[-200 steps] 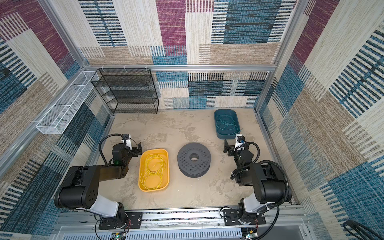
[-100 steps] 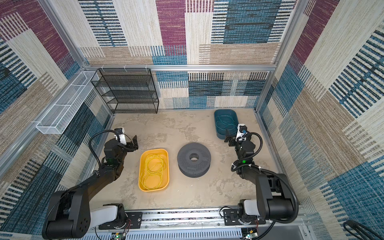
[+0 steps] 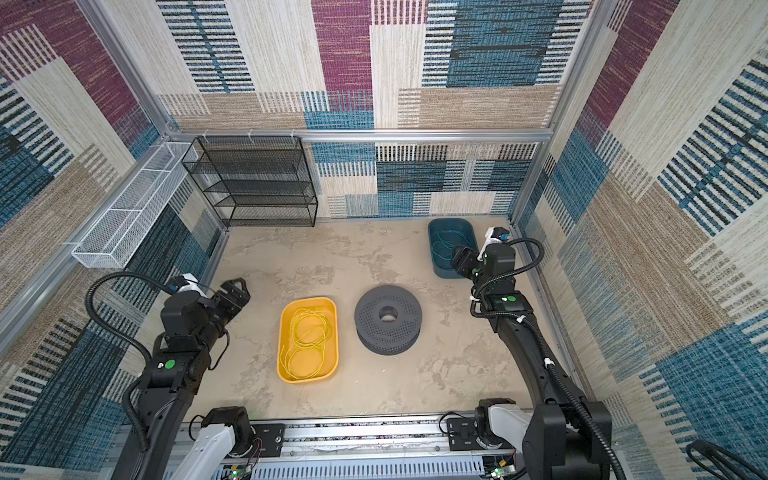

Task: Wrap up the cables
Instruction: 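Raise both arms and move the left gripper over the yellow tub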

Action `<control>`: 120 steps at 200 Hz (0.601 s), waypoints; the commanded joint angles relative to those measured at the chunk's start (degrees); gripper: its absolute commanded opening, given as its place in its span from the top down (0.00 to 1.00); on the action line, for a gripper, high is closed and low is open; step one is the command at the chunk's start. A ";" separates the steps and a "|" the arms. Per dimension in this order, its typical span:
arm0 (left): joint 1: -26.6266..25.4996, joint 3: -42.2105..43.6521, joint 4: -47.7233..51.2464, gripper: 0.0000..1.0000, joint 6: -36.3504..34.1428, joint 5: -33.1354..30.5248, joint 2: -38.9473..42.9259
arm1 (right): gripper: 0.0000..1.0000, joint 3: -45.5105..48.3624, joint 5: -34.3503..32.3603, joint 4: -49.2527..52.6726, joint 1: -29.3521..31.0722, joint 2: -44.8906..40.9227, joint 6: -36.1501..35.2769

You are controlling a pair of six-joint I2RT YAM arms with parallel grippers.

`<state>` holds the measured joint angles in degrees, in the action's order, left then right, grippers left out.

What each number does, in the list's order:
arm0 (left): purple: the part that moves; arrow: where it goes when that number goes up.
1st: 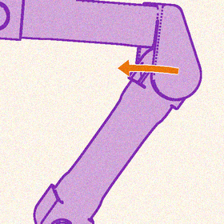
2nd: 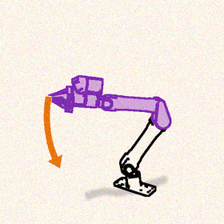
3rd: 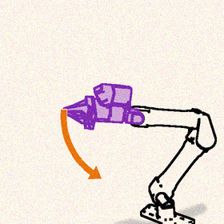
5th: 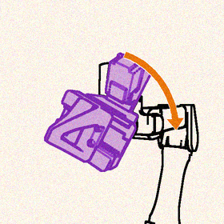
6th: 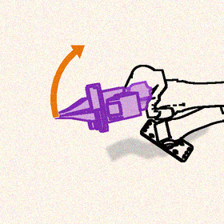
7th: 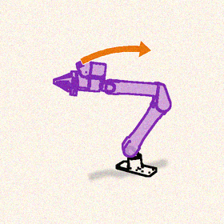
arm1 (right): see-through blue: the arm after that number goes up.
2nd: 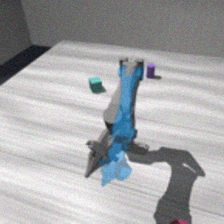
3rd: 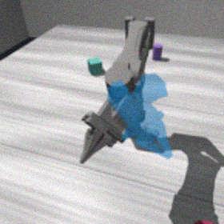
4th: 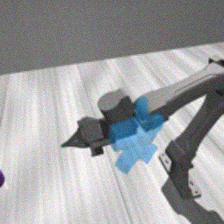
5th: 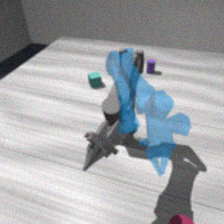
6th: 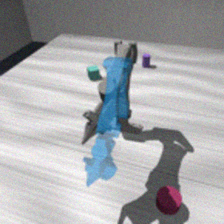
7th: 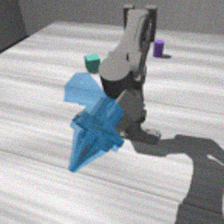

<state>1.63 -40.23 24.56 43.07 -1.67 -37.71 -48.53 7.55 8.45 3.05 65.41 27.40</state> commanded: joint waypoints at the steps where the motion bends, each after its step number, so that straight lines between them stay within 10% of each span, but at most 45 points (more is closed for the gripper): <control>1: -0.04 -2.49 12.66 0.25 3.58 11.47 -1.69 | 0.31 -0.40 4.21 9.17 4.12 -1.04 -0.38; 38: -4.29 -4.59 29.52 0.34 -2.52 16.10 -7.29 | 0.31 6.34 3.64 8.89 10.66 -6.40 3.58; 120: -17.62 -6.24 30.40 0.38 -0.47 -2.75 -17.39 | 0.32 10.64 1.21 14.21 16.29 -16.87 5.56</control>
<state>-15.70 -43.99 56.88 43.72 3.97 -50.63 -39.55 9.45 21.21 19.22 51.13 31.24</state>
